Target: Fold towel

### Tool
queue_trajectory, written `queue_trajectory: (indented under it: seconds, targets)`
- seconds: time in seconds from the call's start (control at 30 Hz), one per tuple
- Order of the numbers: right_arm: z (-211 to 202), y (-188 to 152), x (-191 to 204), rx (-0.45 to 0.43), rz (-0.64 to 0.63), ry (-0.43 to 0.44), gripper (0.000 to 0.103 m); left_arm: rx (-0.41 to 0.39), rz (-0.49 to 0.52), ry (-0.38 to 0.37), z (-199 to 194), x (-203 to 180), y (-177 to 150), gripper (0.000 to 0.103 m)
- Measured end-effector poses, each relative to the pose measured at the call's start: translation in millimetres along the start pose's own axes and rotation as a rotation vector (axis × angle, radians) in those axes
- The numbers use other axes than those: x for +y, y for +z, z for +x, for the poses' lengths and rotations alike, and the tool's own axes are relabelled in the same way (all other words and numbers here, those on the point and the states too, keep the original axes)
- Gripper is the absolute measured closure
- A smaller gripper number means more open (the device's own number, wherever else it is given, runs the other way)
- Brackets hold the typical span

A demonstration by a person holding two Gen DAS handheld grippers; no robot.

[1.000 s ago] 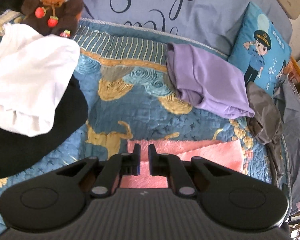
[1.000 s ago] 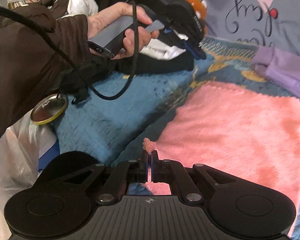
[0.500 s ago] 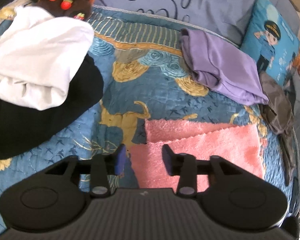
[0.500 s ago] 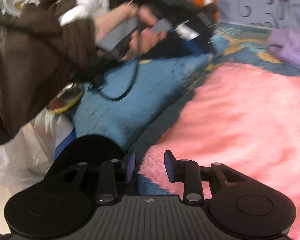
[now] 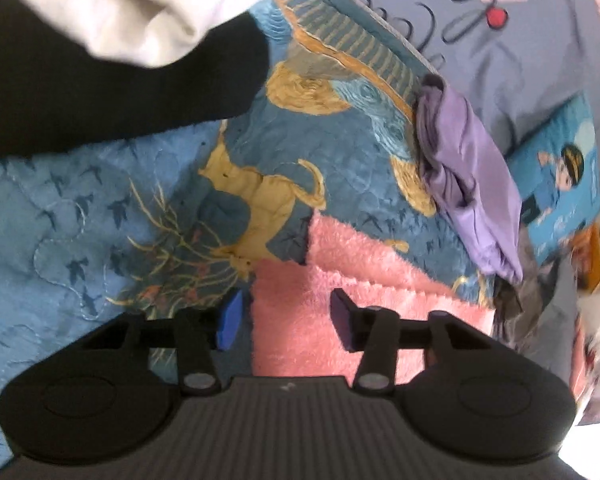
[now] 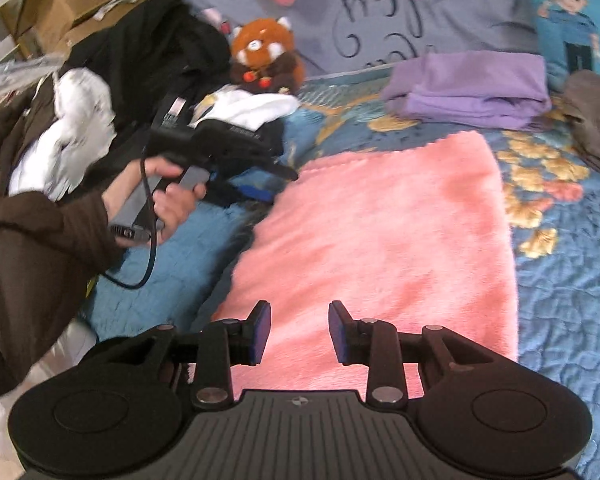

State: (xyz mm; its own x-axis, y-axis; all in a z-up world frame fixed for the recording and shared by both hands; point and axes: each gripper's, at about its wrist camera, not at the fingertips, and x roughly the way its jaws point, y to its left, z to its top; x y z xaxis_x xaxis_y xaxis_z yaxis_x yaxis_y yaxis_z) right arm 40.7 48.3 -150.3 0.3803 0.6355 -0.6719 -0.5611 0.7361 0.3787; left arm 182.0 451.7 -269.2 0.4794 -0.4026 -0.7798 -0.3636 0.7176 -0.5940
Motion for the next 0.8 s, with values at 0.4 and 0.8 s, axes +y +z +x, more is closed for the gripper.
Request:
queue_trajectory:
  seconds: [0.4,0.8]
  targets:
    - [0.1,-1.6,0.0,-0.001,0.010,0.015,0.071,-0.133,-0.117,-0.032,-9.4,11.0,-2.4,0.091]
    - [-5.0,-3.3,-7.9,-0.019,0.037,-0.001,0.072,-0.169,0.033,-0.075,-27.5,-36.6,-0.6,0.101]
